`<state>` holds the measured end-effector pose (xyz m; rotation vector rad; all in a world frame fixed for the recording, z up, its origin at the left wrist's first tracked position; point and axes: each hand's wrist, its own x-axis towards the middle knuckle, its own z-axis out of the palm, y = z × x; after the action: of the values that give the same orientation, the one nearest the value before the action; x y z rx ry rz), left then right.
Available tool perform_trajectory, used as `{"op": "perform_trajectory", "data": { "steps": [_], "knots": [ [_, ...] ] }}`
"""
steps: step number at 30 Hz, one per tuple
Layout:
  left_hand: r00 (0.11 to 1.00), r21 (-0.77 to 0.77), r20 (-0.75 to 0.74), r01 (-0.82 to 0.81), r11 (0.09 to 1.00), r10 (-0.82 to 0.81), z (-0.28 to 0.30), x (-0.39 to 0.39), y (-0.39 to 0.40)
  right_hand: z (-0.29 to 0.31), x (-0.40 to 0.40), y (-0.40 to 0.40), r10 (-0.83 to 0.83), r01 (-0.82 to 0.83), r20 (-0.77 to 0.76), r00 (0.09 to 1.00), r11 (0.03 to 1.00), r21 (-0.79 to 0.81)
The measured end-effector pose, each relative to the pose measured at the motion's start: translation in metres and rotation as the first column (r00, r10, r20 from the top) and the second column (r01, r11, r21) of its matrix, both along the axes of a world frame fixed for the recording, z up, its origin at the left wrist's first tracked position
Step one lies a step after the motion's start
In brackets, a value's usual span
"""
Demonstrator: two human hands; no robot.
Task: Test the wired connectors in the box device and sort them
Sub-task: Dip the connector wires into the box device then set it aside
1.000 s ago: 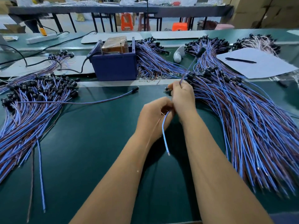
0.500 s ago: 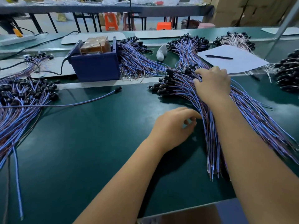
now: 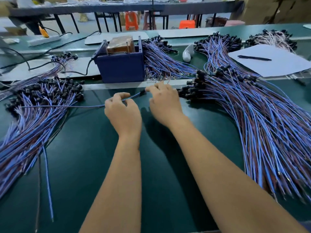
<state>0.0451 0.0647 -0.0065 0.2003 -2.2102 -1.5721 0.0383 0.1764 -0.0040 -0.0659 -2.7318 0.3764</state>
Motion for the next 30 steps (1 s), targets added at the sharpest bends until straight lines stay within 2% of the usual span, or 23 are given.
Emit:
{"op": "perform_trajectory", "data": {
  "steps": [2, 4, 5, 7, 9, 13, 18, 19, 21, 23, 25, 27, 30],
  "knots": [
    [0.997, 0.250, 0.056, -0.070, 0.966, 0.058, 0.002, -0.006, -0.005, -0.004, -0.010, -0.014, 0.085, -0.080, 0.054, 0.995, 0.993, -0.082],
    [0.990, 0.491, 0.082, -0.138, 0.860, 0.112, 0.005, -0.010, -0.007, -0.007, -0.018, -0.024, 0.135, -0.122, 0.090, 0.987, 0.984, -0.129],
    [0.985, 0.554, 0.094, -0.171, 0.815, 0.143, 0.006, -0.011, -0.008, -0.009, -0.021, -0.027, 0.144, -0.130, 0.126, 0.982, 0.985, -0.117],
    [0.977, 0.613, 0.109, -0.210, 0.762, 0.181, 0.007, -0.011, -0.009, -0.014, -0.025, -0.030, 0.125, -0.115, 0.222, 0.967, 0.992, -0.053],
    [0.975, 0.639, 0.119, -0.221, 0.737, 0.190, 0.007, -0.012, -0.008, -0.016, -0.027, -0.031, 0.068, -0.077, 0.243, 0.968, 0.997, 0.024],
    [0.973, 0.667, 0.131, -0.229, 0.709, 0.191, 0.008, -0.014, -0.008, -0.017, -0.021, -0.031, -0.036, 0.026, 0.070, 0.997, 0.990, 0.138],
    [0.977, 0.667, 0.125, -0.212, 0.714, 0.174, 0.008, -0.012, -0.009, -0.018, -0.006, -0.027, -0.132, 0.127, 0.022, 0.991, 0.980, 0.155],
    [0.978, 0.660, 0.127, -0.206, 0.722, 0.163, 0.007, -0.013, -0.010, -0.018, -0.003, -0.026, -0.141, 0.141, -0.004, 0.990, 0.987, 0.076],
    [0.985, 0.630, 0.136, -0.166, 0.758, 0.102, 0.005, -0.014, -0.011, -0.014, 0.004, -0.023, -0.135, 0.128, -0.014, 0.991, 0.960, -0.248],
    [0.987, 0.512, 0.158, -0.078, 0.855, -0.005, 0.001, -0.014, -0.011, -0.012, 0.010, -0.020, -0.078, 0.054, -0.019, 0.997, 0.832, -0.552],
    [0.980, 0.377, 0.170, 0.033, 0.926, -0.104, -0.002, -0.012, -0.009, -0.009, 0.017, -0.018, -0.011, -0.027, -0.053, 0.999, 0.752, -0.658],
    [0.978, 0.328, 0.164, 0.073, 0.942, -0.133, -0.002, -0.012, -0.007, -0.006, 0.022, -0.018, 0.069, -0.099, -0.071, 0.995, 0.711, -0.696],
    [0.987, 0.456, 0.107, 0.057, 0.888, -0.119, -0.002, -0.015, -0.010, -0.003, 0.028, -0.021, 0.209, -0.158, -0.018, 0.978, 0.679, -0.717]
  ]
}}
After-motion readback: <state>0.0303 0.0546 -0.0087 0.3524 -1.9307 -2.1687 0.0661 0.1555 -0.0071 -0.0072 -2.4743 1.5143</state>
